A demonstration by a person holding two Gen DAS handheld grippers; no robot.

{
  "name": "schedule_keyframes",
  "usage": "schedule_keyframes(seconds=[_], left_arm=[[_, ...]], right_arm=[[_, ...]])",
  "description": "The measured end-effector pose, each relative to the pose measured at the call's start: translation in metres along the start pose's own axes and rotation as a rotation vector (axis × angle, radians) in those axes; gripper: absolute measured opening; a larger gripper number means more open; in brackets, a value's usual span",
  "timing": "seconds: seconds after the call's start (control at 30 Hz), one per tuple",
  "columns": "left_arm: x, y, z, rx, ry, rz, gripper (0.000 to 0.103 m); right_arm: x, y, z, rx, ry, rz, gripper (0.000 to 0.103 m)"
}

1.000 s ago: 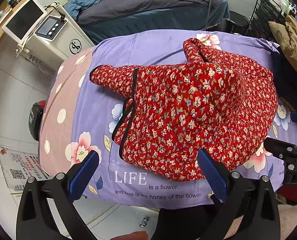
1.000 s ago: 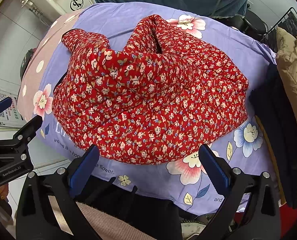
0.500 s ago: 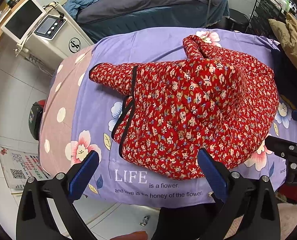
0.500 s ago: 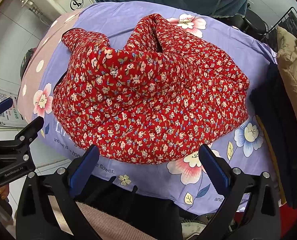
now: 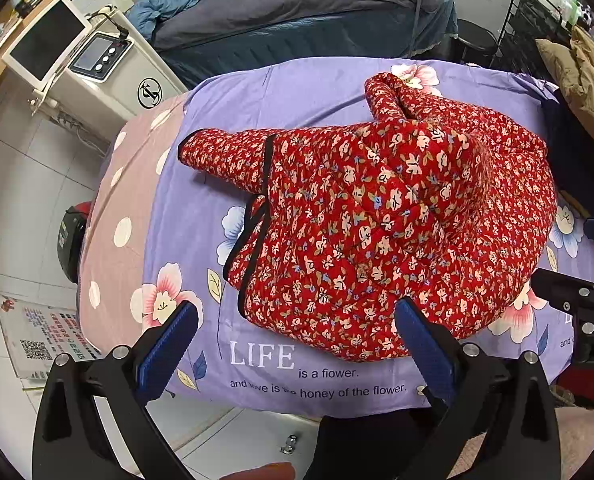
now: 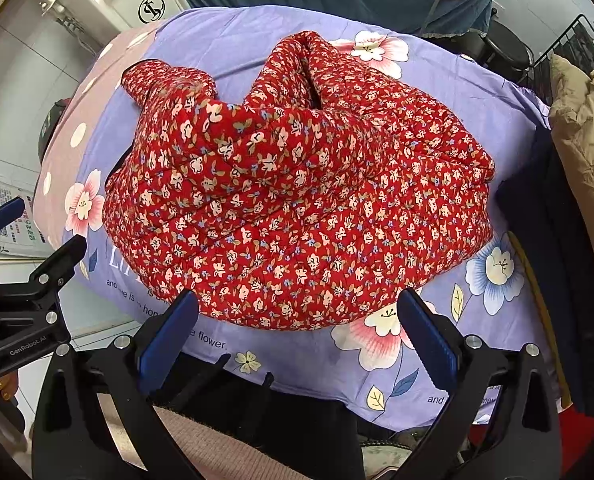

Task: Fold large clothes

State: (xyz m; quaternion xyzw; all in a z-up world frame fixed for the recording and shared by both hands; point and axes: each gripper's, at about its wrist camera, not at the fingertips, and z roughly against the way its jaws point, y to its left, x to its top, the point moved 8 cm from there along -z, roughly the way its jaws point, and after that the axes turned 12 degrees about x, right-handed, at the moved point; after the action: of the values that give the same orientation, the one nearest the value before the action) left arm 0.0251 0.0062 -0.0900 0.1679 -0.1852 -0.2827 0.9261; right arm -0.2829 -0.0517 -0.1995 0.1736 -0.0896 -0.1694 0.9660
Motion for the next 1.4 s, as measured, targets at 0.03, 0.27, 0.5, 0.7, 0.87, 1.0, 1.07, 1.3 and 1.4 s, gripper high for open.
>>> schedule_keyframes(seconds=[0.03,0.27,0.5,0.7,0.87,1.0,1.07,1.3,1.4], left_arm=[[0.000,0.000,0.000,0.000,0.001,0.000,0.097],[-0.003,-0.001,-0.003,0.000,0.009,-0.005,0.097],[-0.003,-0.001,-0.006,-0.001,0.016,-0.006,0.097],[-0.004,-0.003,-0.011,-0.017,0.026,-0.009,0.097],[-0.002,-0.005,-0.015,-0.019,0.033,-0.014,0.097],[0.000,-0.005,-0.018,-0.021,0.041,-0.017,0.097],[0.002,-0.006,-0.020,-0.023,0.043,-0.021,0.097],[0.010,-0.010,-0.033,-0.051,0.063,-0.025,0.097],[0.016,-0.002,-0.043,-0.063,0.078,0.012,0.097]], right_arm=[[0.000,0.000,0.000,0.000,0.000,0.000,0.098],[-0.003,0.002,-0.002,-0.002,0.010,0.002,0.098],[-0.002,0.001,-0.004,-0.002,0.016,0.000,0.098],[-0.003,-0.002,-0.008,-0.006,0.029,-0.009,0.098],[-0.001,-0.004,-0.011,-0.008,0.038,-0.010,0.098],[0.000,-0.006,-0.013,-0.008,0.045,-0.016,0.098],[0.002,-0.007,-0.014,-0.008,0.049,-0.020,0.098],[0.021,-0.028,-0.016,-0.028,0.045,-0.058,0.098],[0.047,-0.045,-0.015,-0.033,0.017,-0.093,0.098]])
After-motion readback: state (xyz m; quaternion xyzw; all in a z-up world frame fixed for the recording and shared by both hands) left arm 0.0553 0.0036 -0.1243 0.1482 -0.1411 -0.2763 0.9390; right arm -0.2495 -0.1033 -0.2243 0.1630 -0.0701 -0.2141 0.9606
